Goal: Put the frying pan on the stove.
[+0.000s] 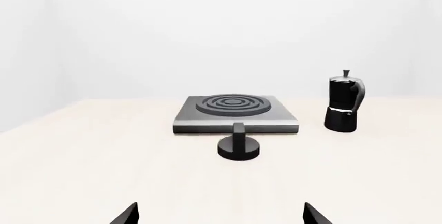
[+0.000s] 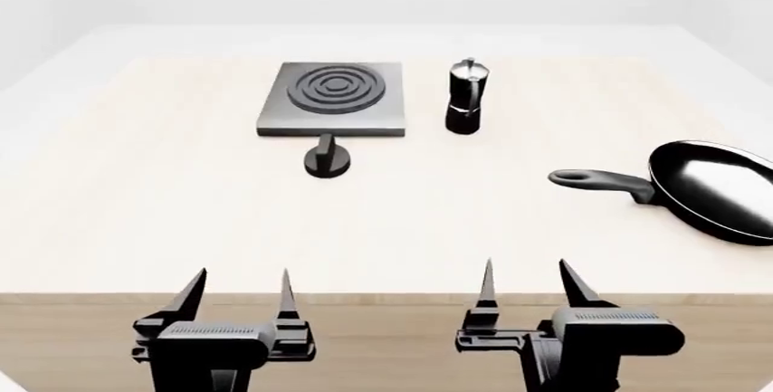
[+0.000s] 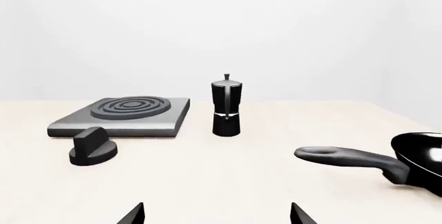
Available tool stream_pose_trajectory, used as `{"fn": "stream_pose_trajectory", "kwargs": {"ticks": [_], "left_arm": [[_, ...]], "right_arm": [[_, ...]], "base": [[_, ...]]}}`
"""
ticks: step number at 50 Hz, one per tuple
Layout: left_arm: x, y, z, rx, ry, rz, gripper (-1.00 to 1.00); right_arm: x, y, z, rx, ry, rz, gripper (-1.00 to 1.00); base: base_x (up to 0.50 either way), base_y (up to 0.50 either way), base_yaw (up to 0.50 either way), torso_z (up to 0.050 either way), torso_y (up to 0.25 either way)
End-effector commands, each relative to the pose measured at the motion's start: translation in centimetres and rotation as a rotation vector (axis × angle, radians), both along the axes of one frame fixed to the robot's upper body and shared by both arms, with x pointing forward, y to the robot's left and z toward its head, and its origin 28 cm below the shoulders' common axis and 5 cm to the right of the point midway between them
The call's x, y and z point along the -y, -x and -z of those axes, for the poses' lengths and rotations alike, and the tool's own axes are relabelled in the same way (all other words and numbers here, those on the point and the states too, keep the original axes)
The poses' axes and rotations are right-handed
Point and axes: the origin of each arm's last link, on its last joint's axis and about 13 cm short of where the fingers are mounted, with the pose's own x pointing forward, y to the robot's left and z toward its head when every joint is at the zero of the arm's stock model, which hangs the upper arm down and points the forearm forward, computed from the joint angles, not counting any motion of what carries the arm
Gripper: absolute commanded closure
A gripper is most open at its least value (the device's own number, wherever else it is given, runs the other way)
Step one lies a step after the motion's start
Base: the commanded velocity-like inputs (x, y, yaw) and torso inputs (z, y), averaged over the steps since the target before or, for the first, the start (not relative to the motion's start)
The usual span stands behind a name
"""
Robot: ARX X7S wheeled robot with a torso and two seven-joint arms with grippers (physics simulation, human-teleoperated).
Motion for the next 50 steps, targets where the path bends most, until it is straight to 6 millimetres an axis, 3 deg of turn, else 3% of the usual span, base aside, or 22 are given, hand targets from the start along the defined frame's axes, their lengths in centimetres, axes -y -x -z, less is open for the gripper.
{"fn": "stream_pose_trajectory", "kwargs": {"ticks": [1,50], "left_arm": [[-0.05,0.56,-0.73,0.026,0.002,-0.004,-1.00],[0.00,0.87,-0.51,0.028,-0.009,0.017,-1.00]], "right_arm": [[-0.06,0.57,-1.14,0.033,-0.009,-0.006,-1.00],[-0.35,0.63,-1.37,0.042,-0.029,-0.022,-1.00]], "base": [[0.20,0.00,0.00,0.000,0.000],[0.30,0.00,0.00,0.000,0.000]]}}
